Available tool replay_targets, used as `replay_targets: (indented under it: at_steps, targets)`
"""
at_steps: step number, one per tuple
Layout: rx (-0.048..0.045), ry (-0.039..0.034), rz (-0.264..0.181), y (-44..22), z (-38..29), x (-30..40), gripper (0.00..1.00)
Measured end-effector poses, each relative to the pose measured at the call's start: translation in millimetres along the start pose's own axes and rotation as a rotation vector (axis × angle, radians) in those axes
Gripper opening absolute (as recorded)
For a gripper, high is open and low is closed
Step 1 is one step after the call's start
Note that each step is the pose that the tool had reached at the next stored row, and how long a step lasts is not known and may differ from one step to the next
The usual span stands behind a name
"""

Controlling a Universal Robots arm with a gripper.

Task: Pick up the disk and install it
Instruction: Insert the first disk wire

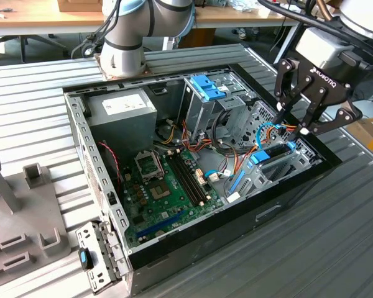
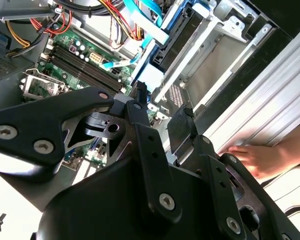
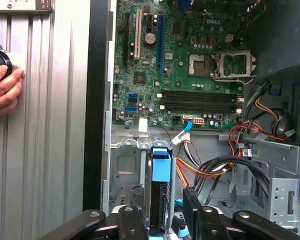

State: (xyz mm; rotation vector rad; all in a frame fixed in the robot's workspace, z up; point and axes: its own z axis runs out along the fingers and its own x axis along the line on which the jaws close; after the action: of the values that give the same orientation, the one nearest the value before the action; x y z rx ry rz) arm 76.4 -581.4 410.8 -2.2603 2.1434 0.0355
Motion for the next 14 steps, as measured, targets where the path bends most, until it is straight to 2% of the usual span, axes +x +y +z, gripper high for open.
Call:
replay_targets:
  at_steps: [9, 14]
  targets:
    - [-0.0021, -0.0002, -0.059, -12.2, 0.2, -1.0, 0.44]
    - [-0.0046, -0.0005, -0.133, -14.5, 0.3, -0.8, 0.44]
